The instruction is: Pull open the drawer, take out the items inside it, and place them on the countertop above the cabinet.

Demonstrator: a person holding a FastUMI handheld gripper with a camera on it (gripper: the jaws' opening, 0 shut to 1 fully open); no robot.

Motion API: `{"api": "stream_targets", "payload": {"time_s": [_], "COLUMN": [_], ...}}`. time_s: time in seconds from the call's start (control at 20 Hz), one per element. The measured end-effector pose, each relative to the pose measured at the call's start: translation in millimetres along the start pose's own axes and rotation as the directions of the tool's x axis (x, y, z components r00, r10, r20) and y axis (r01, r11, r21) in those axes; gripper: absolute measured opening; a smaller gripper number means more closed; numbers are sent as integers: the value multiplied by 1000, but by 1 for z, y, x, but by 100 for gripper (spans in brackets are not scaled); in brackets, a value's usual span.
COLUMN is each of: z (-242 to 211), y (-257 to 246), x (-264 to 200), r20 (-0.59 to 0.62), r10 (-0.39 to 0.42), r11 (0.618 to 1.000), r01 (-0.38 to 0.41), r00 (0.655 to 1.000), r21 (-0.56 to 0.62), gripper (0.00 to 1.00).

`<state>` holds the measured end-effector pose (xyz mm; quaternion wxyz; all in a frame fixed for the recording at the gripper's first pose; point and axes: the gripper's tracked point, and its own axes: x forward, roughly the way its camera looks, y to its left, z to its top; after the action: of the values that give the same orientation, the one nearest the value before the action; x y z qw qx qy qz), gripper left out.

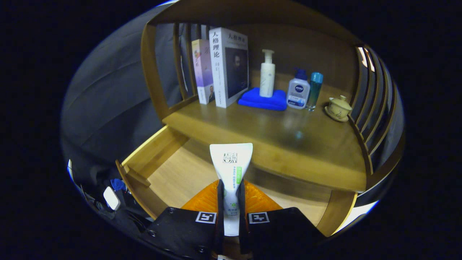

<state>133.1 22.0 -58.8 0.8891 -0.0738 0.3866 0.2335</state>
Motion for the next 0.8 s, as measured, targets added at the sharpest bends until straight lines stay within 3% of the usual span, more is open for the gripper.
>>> {"api": "stream_targets", "payload": {"time_s": [0.35,0.8], "z": [55,92], "y": [-27,-65], "x": [18,69], "r20": [88,87], "r10": [-76,-198], "r11": [978,890], "r01": [57,142], "r00": [993,976], "r21": [202,433], "gripper": [18,19]}}
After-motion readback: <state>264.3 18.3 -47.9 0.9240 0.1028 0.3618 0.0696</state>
